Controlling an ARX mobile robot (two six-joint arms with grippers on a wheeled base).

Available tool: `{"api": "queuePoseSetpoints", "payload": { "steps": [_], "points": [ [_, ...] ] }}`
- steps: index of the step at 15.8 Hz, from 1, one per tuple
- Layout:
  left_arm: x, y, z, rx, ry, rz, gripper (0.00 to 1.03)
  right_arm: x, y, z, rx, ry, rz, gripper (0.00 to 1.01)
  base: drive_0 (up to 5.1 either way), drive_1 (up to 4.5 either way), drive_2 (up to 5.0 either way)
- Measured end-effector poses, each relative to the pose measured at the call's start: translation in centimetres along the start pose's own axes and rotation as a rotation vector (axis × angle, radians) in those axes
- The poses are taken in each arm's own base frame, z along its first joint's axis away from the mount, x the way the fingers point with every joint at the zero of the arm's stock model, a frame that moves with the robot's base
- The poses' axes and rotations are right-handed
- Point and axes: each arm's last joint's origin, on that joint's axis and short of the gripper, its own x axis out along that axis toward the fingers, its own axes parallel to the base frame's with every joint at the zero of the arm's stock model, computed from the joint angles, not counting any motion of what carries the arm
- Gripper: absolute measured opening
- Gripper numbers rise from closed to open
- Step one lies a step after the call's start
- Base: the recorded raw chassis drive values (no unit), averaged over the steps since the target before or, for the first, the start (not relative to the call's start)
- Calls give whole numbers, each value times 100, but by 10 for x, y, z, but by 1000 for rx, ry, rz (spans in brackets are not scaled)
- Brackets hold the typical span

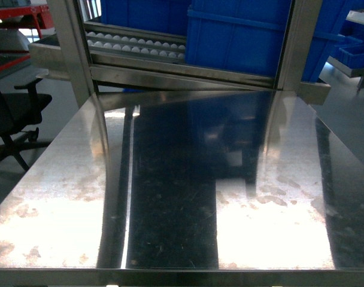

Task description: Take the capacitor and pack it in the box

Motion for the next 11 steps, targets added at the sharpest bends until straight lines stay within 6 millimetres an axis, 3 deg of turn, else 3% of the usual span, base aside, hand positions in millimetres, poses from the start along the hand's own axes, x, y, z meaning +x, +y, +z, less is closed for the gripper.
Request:
{"api": "queuePoseSetpoints", "payload": {
  "steps": [11],
  "points": [
    [0,0,-1,0,7,-2,44,0,0,0,0,2,-1,98,0,0,0]
  ]
}}
